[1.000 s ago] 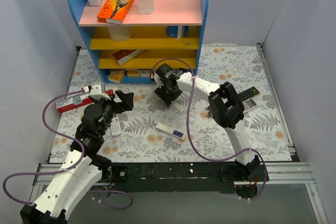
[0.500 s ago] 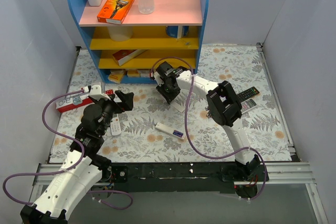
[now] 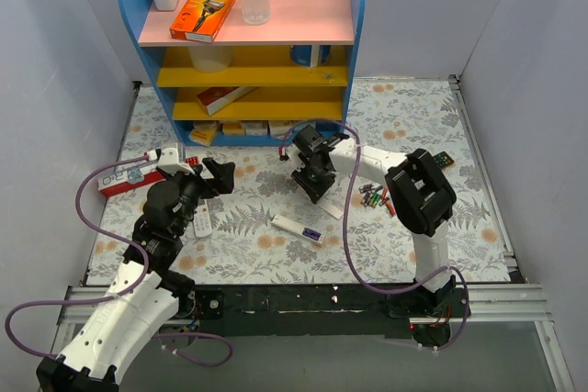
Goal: Load the batteries into the remote control
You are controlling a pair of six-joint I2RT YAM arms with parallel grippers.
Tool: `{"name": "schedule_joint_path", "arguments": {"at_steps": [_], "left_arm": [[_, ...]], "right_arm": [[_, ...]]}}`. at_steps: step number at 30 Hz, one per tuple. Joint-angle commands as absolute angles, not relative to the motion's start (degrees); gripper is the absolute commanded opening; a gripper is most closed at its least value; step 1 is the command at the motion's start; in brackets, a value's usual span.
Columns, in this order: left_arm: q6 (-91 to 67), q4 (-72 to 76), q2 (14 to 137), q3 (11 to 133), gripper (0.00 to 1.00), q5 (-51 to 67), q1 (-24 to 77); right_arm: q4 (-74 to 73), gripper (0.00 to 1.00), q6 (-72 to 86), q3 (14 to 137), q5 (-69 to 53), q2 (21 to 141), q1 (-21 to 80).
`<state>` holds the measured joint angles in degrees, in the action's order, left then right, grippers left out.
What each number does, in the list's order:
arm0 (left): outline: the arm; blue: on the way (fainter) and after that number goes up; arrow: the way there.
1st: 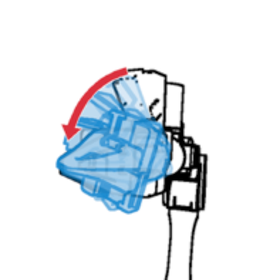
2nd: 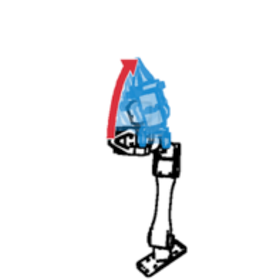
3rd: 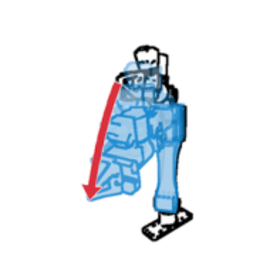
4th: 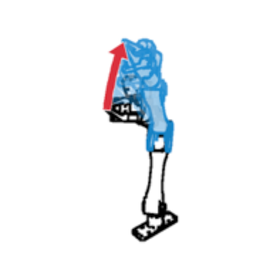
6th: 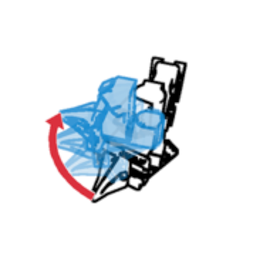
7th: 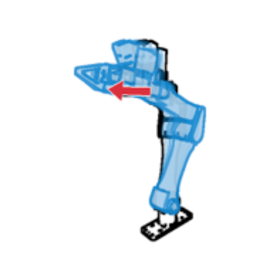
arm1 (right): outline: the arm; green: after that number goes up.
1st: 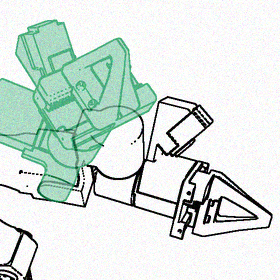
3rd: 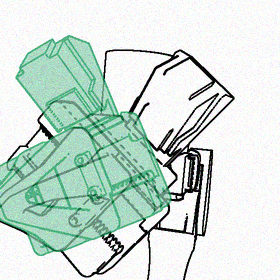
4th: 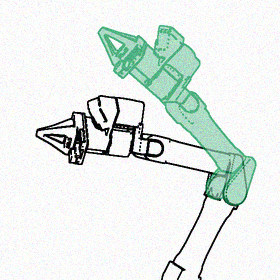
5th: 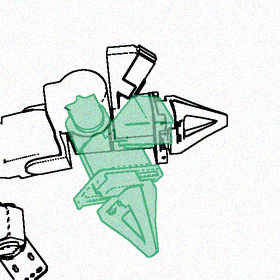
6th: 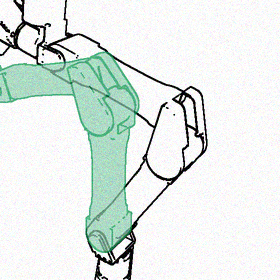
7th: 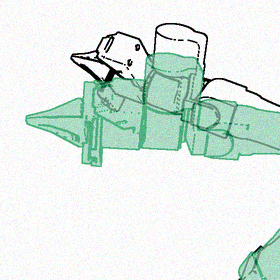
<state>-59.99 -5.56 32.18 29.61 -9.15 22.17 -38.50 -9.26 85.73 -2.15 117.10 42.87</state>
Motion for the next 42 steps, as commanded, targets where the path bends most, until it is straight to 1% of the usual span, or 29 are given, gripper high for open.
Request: {"name": "schedule_joint_path", "arguments": {"at_steps": [1, 8, 19, 23, 24, 25, 26, 27, 30, 36, 42], "left_arm": [[-59.24, -5.27, 32.52, 29.53, 0.98, -8.35, 21.71], [-59.33, -5.36, 32.61, 29.53, 0.98, -8.35, 21.71], [-59.33, -5.27, 32.78, 29.53, 0.98, -8.26, 21.62], [-59.33, -5.27, 32.87, 29.53, 0.98, -8.00, 21.62], [-59.33, -5.27, 32.96, 29.53, 0.98, -8.09, 21.62], [-59.33, -5.45, 32.87, 29.53, 0.98, -8.09, 21.53], [-59.33, -5.36, 32.96, 29.53, 0.98, -8.09, 21.62], [-59.33, -5.36, 32.78, 29.53, 0.98, -8.09, 21.53], [-59.41, -5.27, 32.87, 29.53, 0.98, -8.00, 21.53], [-59.41, -5.19, 33.13, 29.53, 0.98, -7.65, 21.62], [-59.41, -5.27, 33.22, 29.53, 0.98, -7.65, 21.62]], "right_arm": [[-39.73, 0.09, -10.20, 78.58, -5.10, 110.75, 43.86], [-38.15, 0.08, -9.58, 74.53, -4.31, 105.12, 44.65], [-40.52, 0.08, -8.53, 76.29, -3.43, 102.22, 48.42], [-39.99, 0.10, -7.65, 76.47, -1.86, 101.87, 49.83], [-39.82, 0.16, -7.30, 76.03, -0.80, 102.04, 49.75], [-40.08, 0.19, -6.77, 75.94, -0.27, 102.22, 49.75], [-40.69, 0.24, -5.72, 75.85, 2.43, 102.48, 49.83], [-40.69, 0.34, -5.19, 75.24, 2.55, 102.74, 49.83], [-40.00, 0.46, -3.79, 73.75, 1.76, 102.40, 49.92], [-38.76, 0.60, -2.99, 70.67, 0.53, 101.95, 51.94], [-37.97, 0.62, -1.93, 69.87, 1.32, 102.48, 53.26]]}}
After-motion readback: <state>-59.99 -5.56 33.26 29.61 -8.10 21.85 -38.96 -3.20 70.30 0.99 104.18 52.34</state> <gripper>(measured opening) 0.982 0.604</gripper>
